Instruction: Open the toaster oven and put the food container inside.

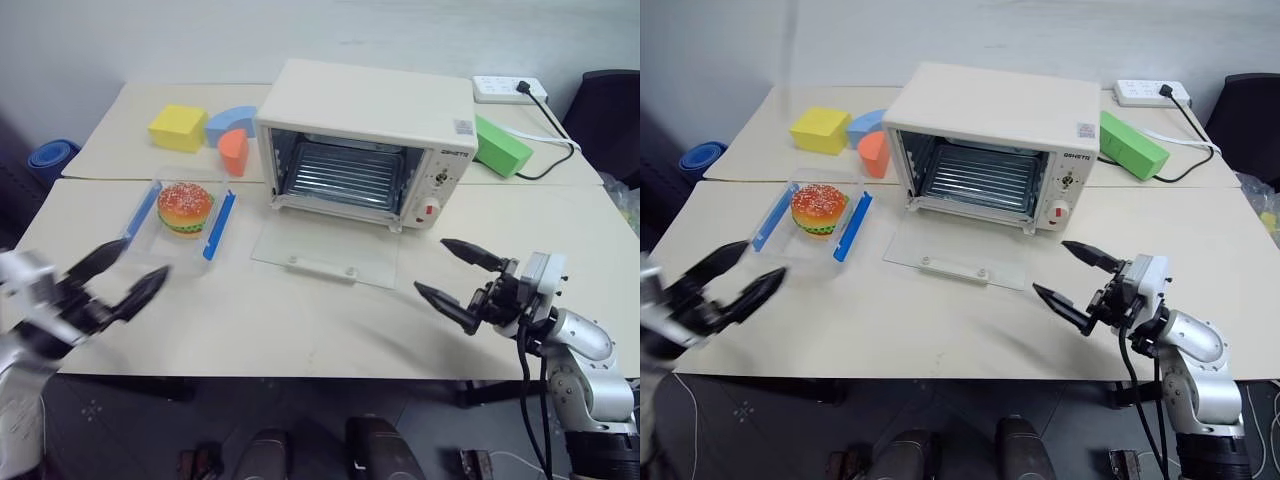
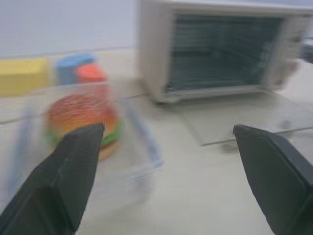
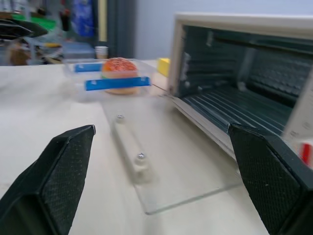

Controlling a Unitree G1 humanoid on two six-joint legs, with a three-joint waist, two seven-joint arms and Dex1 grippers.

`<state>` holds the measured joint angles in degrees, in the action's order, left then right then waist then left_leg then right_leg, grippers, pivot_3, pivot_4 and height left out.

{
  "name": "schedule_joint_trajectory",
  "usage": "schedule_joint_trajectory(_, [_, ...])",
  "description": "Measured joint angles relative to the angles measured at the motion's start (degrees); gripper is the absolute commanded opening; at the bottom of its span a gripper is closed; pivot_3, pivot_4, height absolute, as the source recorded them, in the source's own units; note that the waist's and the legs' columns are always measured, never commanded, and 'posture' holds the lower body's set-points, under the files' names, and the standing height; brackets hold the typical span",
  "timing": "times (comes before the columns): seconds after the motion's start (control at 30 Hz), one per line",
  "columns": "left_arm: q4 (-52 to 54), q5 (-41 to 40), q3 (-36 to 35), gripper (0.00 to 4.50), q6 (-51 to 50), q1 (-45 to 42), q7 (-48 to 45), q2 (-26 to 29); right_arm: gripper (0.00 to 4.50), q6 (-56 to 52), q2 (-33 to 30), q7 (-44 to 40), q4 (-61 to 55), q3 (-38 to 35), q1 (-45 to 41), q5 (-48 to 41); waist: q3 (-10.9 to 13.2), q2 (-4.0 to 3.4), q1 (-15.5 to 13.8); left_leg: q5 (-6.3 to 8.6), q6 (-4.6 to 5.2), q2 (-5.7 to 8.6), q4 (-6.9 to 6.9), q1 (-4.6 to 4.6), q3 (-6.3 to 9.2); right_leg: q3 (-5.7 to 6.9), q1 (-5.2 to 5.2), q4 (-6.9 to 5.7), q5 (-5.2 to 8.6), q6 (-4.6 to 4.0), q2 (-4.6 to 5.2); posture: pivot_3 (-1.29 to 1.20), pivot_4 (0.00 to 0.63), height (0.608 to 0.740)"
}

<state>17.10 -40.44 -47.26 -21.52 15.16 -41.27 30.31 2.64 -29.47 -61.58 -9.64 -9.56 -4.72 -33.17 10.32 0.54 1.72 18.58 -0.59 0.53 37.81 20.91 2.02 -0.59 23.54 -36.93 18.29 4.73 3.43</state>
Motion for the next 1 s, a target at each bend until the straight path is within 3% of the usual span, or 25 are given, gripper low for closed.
schedule_joint_trajectory(0.13, [-4.99,-0.66,-4.77,4.47,-2.22,4.13,4.76,-1.68,4.50,3.21,1.07,-2.02,0.96,2.80,-2.52,1.71,0.02,0.07,-0.99,0.01,0.00,0.01,0.08,0.06,0.19,0.20,-0.08,0.06,0.00,-0.01,0.03,0.00,0.150,0.740])
schedule_joint_trajectory(0.37, [-0.56,-6.19,-3.04,4.47,-10.51,0.32,13.20,0.16,4.50,3.42,1.10,-0.99,0.71,3.93,-4.37,2.62,-0.03,0.14,-2.68,0.03,-0.04,0.03,0.15,0.09,0.38,0.28,-0.17,0.10,0.00,-0.03,0.09,0.00,0.150,0.740])
schedule_joint_trajectory(0.5, [2.35,-16.79,-1.66,4.47,-23.75,-5.75,25.95,2.62,4.50,3.24,0.60,-0.21,0.64,3.85,-4.49,2.79,-0.03,0.12,-2.36,0.05,-0.08,0.03,0.12,0.12,0.38,0.27,-0.10,0.04,0.01,-0.03,0.07,0.00,0.150,0.740])
schedule_joint_trajectory(0.63, [1.32,-32.35,1.73,4.47,-36.07,-15.38,47.65,3.64,4.50,3.09,0.05,0.09,0.56,3.60,-4.06,2.98,-0.04,0.12,-1.99,0.03,-0.12,0.04,0.15,0.13,0.42,0.29,-0.07,-0.06,0.00,-0.02,0.05,0.00,0.150,0.740])
schedule_joint_trajectory(0.7, [-1.22,-39.72,3.56,4.47,-38.06,-19.60,60.44,3.58,4.50,3.16,-0.07,0.52,0.53,3.41,-3.58,3.02,-0.04,0.13,-1.75,0.02,-0.18,0.04,0.15,0.14,0.42,0.28,-0.05,-0.07,0.00,-0.01,0.02,0.00,0.150,0.740])
schedule_joint_trajectory(0.83, [-4.55,-48.08,8.17,4.47,-37.73,-25.88,75.15,3.58,4.50,3.70,-0.16,0.69,0.60,2.67,-2.14,3.41,-0.04,0.13,-1.69,-0.21,-0.59,0.05,0.15,0.14,0.40,0.29,-0.02,-0.09,0.00,-0.01,-0.01,0.00,0.150,0.740])
schedule_joint_trajectory(1.0, [-9.65,-51.12,14.26,4.47,-36.92,-31.69,83.84,3.91,4.50,4.90,-0.17,0.68,0.61,2.29,0.82,3.67,-0.05,0.14,-1.71,-0.24,-0.64,0.12,0.15,0.14,0.39,0.28,-0.01,-0.11,0.00,-0.01,-0.02,0.00,0.150,0.740])
